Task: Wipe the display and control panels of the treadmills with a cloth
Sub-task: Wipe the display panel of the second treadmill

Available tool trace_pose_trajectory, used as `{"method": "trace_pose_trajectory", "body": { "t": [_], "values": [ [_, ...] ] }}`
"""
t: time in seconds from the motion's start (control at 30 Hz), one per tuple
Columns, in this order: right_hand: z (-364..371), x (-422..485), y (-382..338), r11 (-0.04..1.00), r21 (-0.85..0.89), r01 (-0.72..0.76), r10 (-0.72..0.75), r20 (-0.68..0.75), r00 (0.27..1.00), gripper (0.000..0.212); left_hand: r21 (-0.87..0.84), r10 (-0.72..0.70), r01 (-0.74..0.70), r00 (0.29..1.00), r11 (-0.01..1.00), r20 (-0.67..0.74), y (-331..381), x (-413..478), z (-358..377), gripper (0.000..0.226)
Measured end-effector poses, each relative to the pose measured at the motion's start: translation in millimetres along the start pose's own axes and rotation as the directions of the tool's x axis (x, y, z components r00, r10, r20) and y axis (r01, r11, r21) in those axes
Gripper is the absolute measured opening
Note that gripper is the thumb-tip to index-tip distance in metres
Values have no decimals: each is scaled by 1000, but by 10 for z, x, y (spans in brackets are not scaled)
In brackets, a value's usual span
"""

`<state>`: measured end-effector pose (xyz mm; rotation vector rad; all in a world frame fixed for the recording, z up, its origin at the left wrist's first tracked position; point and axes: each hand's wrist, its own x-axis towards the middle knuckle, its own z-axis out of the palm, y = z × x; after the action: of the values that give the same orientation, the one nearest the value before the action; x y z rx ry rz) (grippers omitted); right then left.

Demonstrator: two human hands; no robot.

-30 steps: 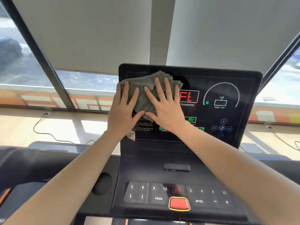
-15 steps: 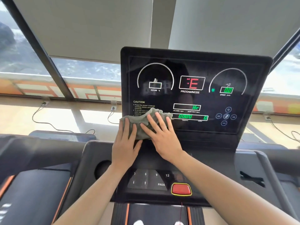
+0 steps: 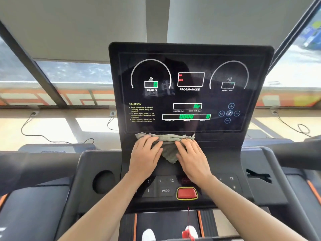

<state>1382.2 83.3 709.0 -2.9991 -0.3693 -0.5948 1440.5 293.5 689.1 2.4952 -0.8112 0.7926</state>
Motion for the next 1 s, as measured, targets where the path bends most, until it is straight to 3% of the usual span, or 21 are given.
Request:
{"method": "trace_pose_trajectory", "body": {
  "t": [0.43, 0.6, 0.73, 0.87, 1.0],
  "values": [
    [-259, -329, 1134, 948, -41, -316, 311, -96, 945, 29, -129, 232, -221, 969, 967, 80, 944, 598, 586, 25],
    [-325, -425, 1423, 911, -38, -410, 402, -132, 906, 23, -62, 332, -328, 940, 943, 73, 1196, 783, 737, 31],
    [-275, -434, 1286, 879, -24, -475, 463, -186, 866, 30, -24, 320, -320, 947, 947, 32, 1210, 785, 729, 27],
    [-168, -326, 1038, 903, 172, -394, 421, -174, 890, 33, -4, 279, -280, 960, 960, -9, 965, 722, 623, 16],
    [-104, -179, 812, 961, 143, -238, 265, -218, 939, 23, 39, 218, -216, 974, 976, -54, 589, 546, 442, 13]
  ]
}}
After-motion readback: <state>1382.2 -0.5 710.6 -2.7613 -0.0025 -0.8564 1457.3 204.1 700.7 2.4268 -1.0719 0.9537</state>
